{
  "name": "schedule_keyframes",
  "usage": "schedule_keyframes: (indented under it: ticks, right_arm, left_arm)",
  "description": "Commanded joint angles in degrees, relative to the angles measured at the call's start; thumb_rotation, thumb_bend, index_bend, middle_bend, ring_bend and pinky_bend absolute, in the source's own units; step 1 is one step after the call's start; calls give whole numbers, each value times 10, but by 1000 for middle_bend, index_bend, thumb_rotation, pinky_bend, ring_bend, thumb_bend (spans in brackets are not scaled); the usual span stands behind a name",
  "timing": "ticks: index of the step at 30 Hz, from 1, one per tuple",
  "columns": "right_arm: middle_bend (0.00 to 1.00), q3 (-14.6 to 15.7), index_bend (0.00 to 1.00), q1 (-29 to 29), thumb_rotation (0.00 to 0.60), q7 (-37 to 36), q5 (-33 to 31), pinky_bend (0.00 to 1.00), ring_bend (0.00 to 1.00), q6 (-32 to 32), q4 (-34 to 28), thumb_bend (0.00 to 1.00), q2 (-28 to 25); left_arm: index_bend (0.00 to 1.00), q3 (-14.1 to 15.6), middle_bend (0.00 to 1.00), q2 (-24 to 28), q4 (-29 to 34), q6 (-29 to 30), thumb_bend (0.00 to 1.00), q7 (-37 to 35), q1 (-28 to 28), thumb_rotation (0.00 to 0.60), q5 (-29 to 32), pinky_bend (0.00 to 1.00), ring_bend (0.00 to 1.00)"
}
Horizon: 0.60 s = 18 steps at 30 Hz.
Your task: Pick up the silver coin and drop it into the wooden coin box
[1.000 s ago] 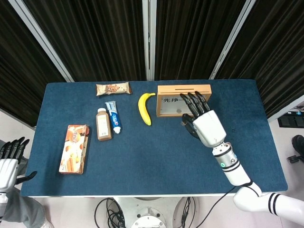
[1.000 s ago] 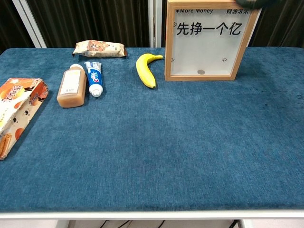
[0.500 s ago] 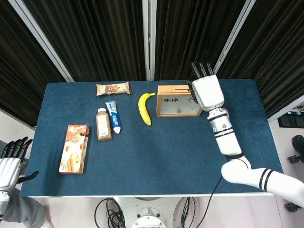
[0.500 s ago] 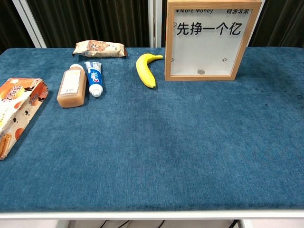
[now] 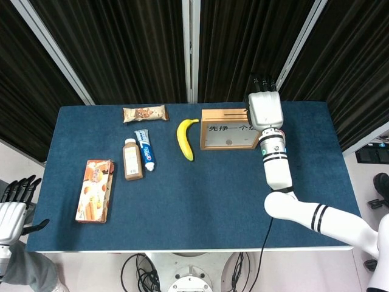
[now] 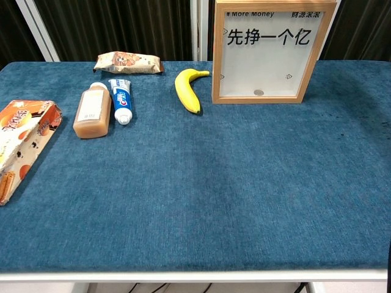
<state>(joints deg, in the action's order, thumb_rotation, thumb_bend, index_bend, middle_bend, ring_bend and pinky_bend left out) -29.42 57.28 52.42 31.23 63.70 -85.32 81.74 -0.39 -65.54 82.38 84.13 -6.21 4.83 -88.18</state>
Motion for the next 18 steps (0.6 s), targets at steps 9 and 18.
schedule_keyframes:
  ticks: [9, 18]
  right_arm:
    - [36, 18, 781, 25, 600, -2, -66, 0, 0, 3, 20, 348, 10]
    - [36, 32, 779, 38, 600, -11, -75, 0, 0, 2, 35, 348, 16]
  left_arm:
    - [26, 0, 0, -1, -2, -2, 124, 4, 2, 600, 2, 0, 0]
    - [26, -3, 0, -3, -6, -3, 124, 22, 5, 600, 6, 0, 0]
